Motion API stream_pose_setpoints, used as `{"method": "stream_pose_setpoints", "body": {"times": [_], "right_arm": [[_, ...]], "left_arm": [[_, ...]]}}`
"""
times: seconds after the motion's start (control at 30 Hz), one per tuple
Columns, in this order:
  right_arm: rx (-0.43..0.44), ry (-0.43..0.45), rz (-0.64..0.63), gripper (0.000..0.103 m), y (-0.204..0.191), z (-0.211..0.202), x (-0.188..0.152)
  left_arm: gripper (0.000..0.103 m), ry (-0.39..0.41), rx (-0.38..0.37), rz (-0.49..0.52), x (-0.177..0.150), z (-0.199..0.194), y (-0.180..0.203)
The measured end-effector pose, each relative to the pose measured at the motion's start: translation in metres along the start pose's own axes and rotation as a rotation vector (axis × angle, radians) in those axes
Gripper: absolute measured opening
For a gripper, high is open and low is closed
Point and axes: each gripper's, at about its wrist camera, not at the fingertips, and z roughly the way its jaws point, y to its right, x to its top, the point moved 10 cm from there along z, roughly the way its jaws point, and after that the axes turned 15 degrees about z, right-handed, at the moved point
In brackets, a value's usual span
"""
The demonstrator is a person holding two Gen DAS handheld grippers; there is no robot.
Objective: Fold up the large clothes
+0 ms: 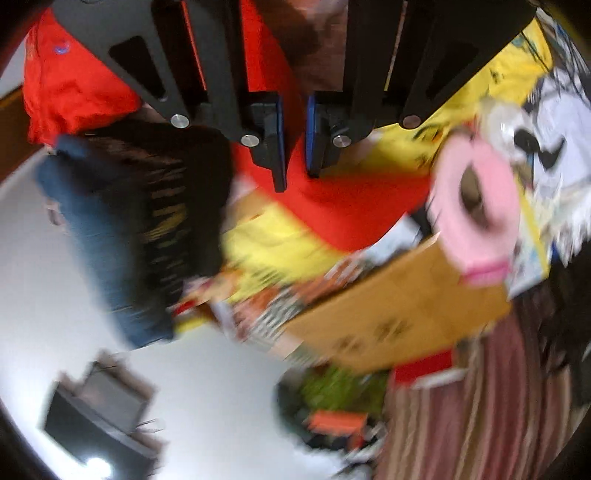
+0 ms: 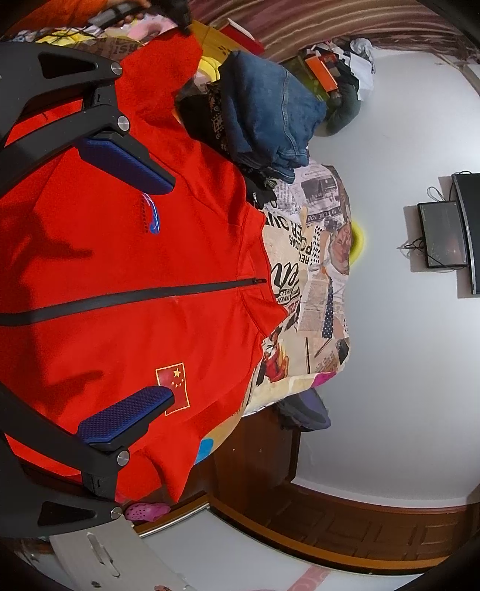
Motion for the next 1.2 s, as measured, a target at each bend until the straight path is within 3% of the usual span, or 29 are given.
{"method": "stream_pose_setpoints", "body": {"times": [0.17, 0.27, 0.53, 0.77, 0.9, 1.0, 1.2], "right_arm": [[0.010, 0.004, 0.003, 0.103, 0.003, -0.001, -0.001], [0.014, 0.000, 0.003, 0.103, 0.007, -0.001, -0.003], [0.034, 0.014, 0.007, 0.103, 0.021, -0.002, 0.001], [0.036, 0.007, 0.024, 0.103, 0.041, -0.002, -0.001], [0.022, -0.002, 0.030, 0.103, 0.052, 0.000, -0.004], [0.017, -0.021, 0.045, 0.103, 0.061, 0.004, -0.008], [0.006, -0.065, 0.096, 0.103, 0.080, 0.010, -0.018]], "left_arm": [[0.007, 0.180, -0.103, 0.114, 0.051, -0.065, 0.073], [0.007, 0.274, -0.203, 0.172, 0.075, -0.104, 0.126], [0.007, 0.337, -0.438, 0.311, 0.091, -0.149, 0.258], [0.007, 0.189, -0.593, 0.471, 0.044, -0.134, 0.373], [0.007, 0.032, -0.667, 0.561, -0.008, -0.114, 0.429], [0.007, -0.090, -0.707, 0.632, -0.053, -0.103, 0.460], [0.007, -0.263, -0.753, 0.765, -0.133, -0.091, 0.487]]}}
